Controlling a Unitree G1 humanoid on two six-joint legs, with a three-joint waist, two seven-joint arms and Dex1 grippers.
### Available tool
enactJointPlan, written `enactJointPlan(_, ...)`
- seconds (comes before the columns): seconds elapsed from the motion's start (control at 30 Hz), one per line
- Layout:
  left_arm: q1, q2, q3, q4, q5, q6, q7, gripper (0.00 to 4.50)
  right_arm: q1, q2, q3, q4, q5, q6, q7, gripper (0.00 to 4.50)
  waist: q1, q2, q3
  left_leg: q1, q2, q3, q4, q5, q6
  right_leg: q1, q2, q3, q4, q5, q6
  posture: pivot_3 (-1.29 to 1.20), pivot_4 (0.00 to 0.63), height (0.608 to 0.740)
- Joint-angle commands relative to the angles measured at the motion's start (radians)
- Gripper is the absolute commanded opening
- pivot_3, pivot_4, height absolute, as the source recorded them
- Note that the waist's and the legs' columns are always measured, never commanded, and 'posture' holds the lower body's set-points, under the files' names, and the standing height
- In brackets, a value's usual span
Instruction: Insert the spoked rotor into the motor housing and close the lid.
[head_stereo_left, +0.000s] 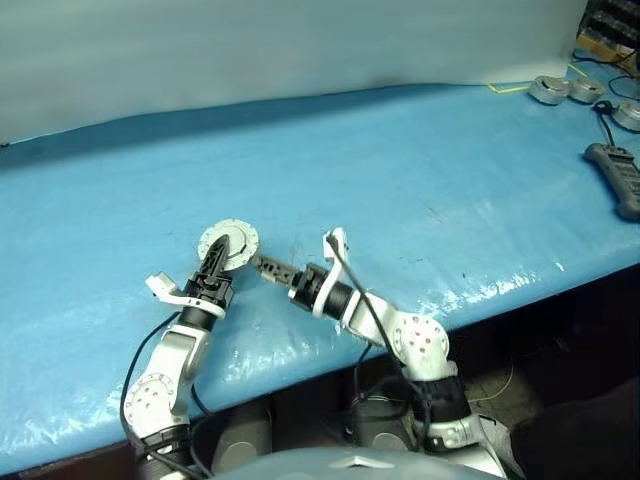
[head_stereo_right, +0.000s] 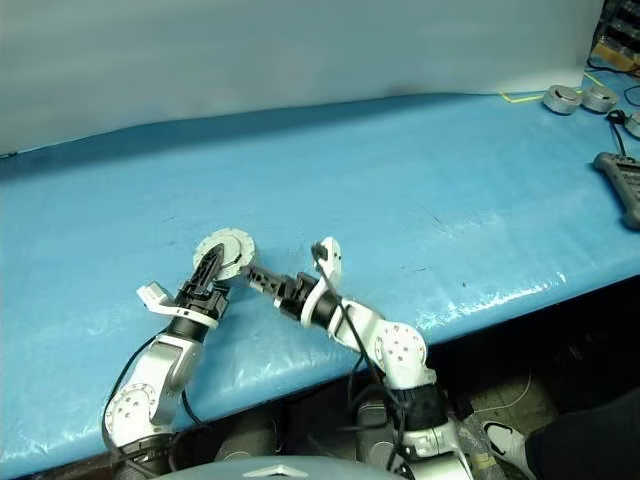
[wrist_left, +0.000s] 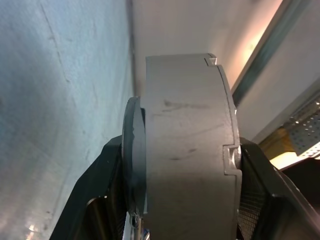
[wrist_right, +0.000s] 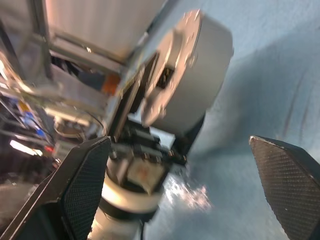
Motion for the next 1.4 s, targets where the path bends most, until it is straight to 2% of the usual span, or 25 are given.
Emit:
enactJointPlan(0.03, -0.078, 0.046, 0.023, 0.031, 0.028, -0.014, -0.012, 2.37, 0.036, -0.056, 0.062, -0.100, -0.168, -0.150, 0.119, 4.50, 0.004, 0.000, 0.000, 0.000, 0.000, 0.000, 0.001, 0.000, 0.000, 0.000, 0.000, 0.000, 0.000, 0.000, 0.000, 0.00, 0.150, 0.740)
enactJointPlan(0.13, -0.149, 0.093, 0.043, 0.103, 0.065, -0.022, -0.026, 2.37, 0.071, -0.124, 0.129, -0.113, -0.341, -0.273, 0.168, 4.50, 0.004, -0.001, 0.000, 0.001, 0.000, 0.000, 0.001, 0.000, 0.000, 0.001, 0.000, 0.000, 0.000, 0.000, 0.001, 0.00, 0.150, 0.740)
enactJointPlan(0.23, -0.252, 0.150, 0.055, 0.206, 0.135, -0.037, -0.061, 2.37, 0.112, -0.159, 0.188, -0.084, -0.544, -0.433, 0.149, 4.50, 0.010, -0.001, 0.000, 0.001, 0.000, 0.000, 0.001, 0.000, -0.001, 0.001, 0.000, 0.000, 0.000, 0.000, 0.001, 0.00, 0.150, 0.740)
enactJointPlan(0.3, -0.333, 0.184, 0.055, 0.287, 0.204, -0.065, -0.084, 2.37, 0.136, -0.164, 0.211, -0.053, -0.664, -0.557, 0.130, 4.50, 0.016, -0.003, 0.001, 0.001, 0.000, 0.000, 0.001, 0.001, -0.001, 0.001, 0.000, 0.000, 0.000, 0.001, 0.001, 0.00, 0.150, 0.740)
enactJointPlan(0.4, -0.438, 0.205, 0.080, 0.403, 0.268, -0.108, -0.097, 2.37, 0.145, -0.162, 0.222, -0.006, -0.788, -0.642, 0.095, 4.50, 0.021, -0.004, 0.001, 0.001, -0.001, 0.000, 0.001, 0.001, -0.002, 0.001, 0.000, 0.000, 0.000, 0.001, 0.002, 0.00, 0.150, 0.740)
enactJointPlan(0.6, -0.653, 0.237, 0.131, 0.670, 0.389, -0.189, -0.112, 2.37, 0.192, -0.127, 0.193, 0.036, -0.871, -0.750, 0.065, 4.50, 0.022, -0.008, 0.002, 0.001, -0.002, 0.000, 0.000, 0.001, -0.002, 0.001, -0.001, 0.000, -0.001, 0.004, 0.007, 0.00, 0.150, 0.740)
enactJointPlan(0.83, -0.846, 0.265, 0.178, 0.975, 0.529, -0.307, -0.139, 2.37, 0.197, -0.095, 0.163, 0.081, -0.908, -0.787, 0.065, 4.50, 0.020, -0.012, 0.005, 0.000, -0.001, 0.000, 0.000, 0.001, -0.002, 0.001, -0.001, 0.000, -0.001, 0.005, 0.007, 0.00, 0.150, 0.740)
enactJointPlan(1.07, -0.921, 0.296, 0.198, 1.149, 0.642, -0.361, -0.137, 2.37, 0.208, -0.074, 0.144, 0.095, -0.910, -0.742, 0.074, 4.50, 0.019, -0.012, 0.005, 0.000, -0.002, -0.001, -0.001, 0.001, -0.002, 0.001, -0.001, 0.000, -0.001, 0.006, 0.006, 0.00, 0.150, 0.740)
enactJointPlan(1.27, -0.859, 0.332, 0.189, 1.132, 0.707, -0.278, -0.142, 4.39, 0.211, -0.064, 0.141, 0.091, -0.919, -0.729, 0.080, 4.50, 0.013, -0.012, 0.005, 0.004, -0.001, 0.000, -0.001, 0.002, -0.003, 0.004, -0.001, 0.000, 0.000, 0.005, 0.006, 0.00, 0.150, 0.740)
enactJointPlan(1.4, -0.741, 0.358, 0.174, 1.032, 0.738, -0.172, -0.145, 4.45, 0.210, -0.057, 0.142, 0.089, -0.917, -0.710, 0.093, 4.50, -0.006, -0.010, 0.004, 0.011, -0.001, 0.001, -0.002, 0.002, -0.003, 0.008, -0.001, 0.002, 0.002, 0.005, 0.007, 0.00, 0.150, 0.740)
